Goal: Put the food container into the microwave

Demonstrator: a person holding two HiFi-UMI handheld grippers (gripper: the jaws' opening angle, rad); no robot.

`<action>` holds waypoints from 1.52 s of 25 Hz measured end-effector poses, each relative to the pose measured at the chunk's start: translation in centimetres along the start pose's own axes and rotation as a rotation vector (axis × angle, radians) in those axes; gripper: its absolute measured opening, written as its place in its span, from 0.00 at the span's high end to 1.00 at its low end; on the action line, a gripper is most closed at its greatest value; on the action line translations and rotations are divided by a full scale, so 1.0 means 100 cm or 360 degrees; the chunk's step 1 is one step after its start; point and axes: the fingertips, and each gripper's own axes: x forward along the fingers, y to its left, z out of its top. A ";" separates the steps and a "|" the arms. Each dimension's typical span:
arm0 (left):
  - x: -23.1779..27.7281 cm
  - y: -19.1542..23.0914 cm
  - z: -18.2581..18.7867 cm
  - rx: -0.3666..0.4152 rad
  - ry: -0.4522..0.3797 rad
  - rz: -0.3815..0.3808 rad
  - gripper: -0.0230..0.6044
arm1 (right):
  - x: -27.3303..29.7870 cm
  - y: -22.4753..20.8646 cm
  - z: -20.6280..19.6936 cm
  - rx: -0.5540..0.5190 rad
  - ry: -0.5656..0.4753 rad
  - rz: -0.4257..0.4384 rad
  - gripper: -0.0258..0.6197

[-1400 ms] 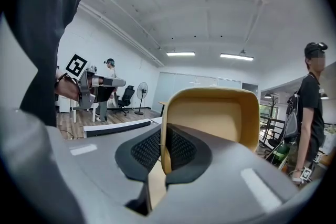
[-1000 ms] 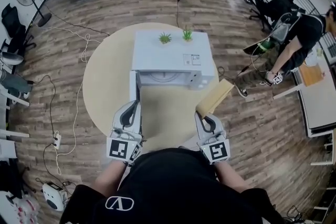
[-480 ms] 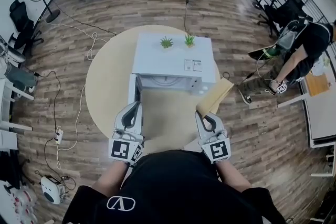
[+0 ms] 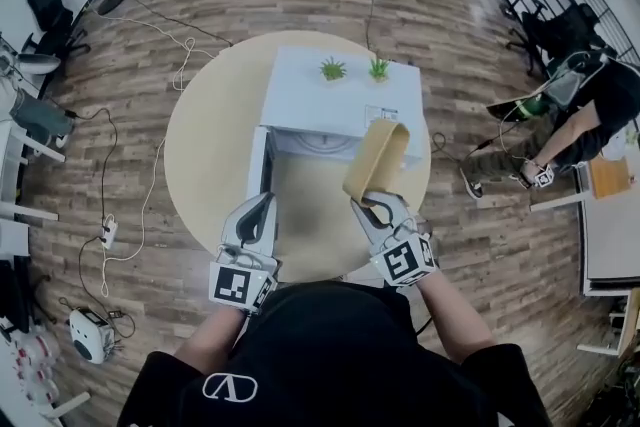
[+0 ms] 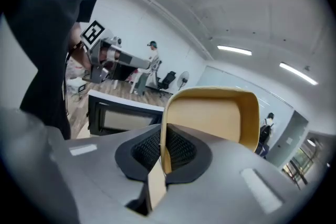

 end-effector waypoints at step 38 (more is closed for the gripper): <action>-0.066 0.033 -0.090 -0.0248 0.0351 0.0280 0.96 | 0.263 0.005 -0.210 -0.0465 0.1041 0.0454 0.94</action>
